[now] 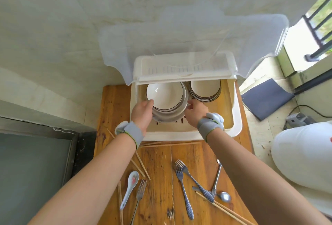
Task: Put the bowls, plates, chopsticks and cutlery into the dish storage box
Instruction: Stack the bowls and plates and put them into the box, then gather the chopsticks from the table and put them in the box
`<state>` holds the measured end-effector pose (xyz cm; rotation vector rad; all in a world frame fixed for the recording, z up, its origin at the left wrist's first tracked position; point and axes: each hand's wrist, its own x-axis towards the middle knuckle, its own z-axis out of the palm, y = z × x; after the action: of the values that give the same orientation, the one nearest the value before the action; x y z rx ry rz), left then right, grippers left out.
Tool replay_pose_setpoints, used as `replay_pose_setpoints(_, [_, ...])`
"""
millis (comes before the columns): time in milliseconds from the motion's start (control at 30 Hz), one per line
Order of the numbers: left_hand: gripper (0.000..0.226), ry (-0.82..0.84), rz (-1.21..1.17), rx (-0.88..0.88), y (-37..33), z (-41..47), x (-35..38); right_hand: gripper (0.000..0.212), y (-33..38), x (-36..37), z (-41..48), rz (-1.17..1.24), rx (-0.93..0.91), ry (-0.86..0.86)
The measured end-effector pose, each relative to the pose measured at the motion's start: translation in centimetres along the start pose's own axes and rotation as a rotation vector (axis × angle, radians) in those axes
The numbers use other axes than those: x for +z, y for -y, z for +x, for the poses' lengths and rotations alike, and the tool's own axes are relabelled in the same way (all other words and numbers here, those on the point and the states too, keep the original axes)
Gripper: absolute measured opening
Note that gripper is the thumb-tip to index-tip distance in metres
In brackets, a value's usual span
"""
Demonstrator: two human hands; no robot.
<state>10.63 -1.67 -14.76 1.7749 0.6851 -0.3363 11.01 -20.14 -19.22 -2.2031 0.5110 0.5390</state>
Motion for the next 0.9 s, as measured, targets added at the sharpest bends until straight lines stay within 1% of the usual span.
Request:
replay_pose_setpoints(33, [0.028, -0.033, 0.071, 0.086, 0.2, -1.3, -1.2, 0.036, 0.4, 0.0, -1.4, 0.025, -0.013, -0.021])
replay_pose_setpoints(67, [0.031, -0.065, 0.121, 0.147, 0.3, -2.6, -2.4, 0.035, 0.8, 0.0, -2.8, 0.041, -0.035, -0.042])
replay_pose_setpoints(133, [0.039, -0.104, 0.220, 0.213, 1.2, -4.8, -4.8, 0.032, 1.3, 0.3, -5.7, 0.052, -0.076, -0.078])
replay_pose_setpoints(200, [0.040, -0.105, 0.316, 0.282, 2.5, -7.0, -7.4, 0.029, 1.4, 1.3, -8.6, 0.056, -0.096, -0.095])
replay_pose_setpoints(300, [0.031, 0.008, 0.383, 0.289, 5.6, -9.9, -11.2, 0.028, 0.8, 3.8, -13.2, 0.026, -0.110, -0.115])
replay_pose_setpoints(433, [0.021, 0.055, 0.499, 0.297, 11.4, -12.0, -15.2, 0.026, -1.2, 8.2, -18.5, -0.057, -0.098, -0.052])
replay_pose_setpoints(533, [0.021, 0.042, 0.540, 0.226, 15.8, -12.6, -16.9, 0.027, -3.2, 11.2, -21.3, -0.114, -0.068, 0.024])
replay_pose_setpoints(667, [0.024, 0.032, 0.541, 0.064, 20.7, -12.6, -17.8, 0.026, -4.8, 14.1, -22.7, -0.211, -0.016, 0.109])
replay_pose_setpoints(767, [0.029, 0.020, 0.601, -0.011, 22.9, -12.2, -17.9, 0.028, -5.2, 15.4, -22.0, -0.221, -0.029, 0.138])
replay_pose_setpoints(900, [0.034, -0.033, 0.634, -0.119, 25.5, -9.7, -17.0, 0.029, -5.1, 17.7, -19.2, -0.294, -0.103, 0.152])
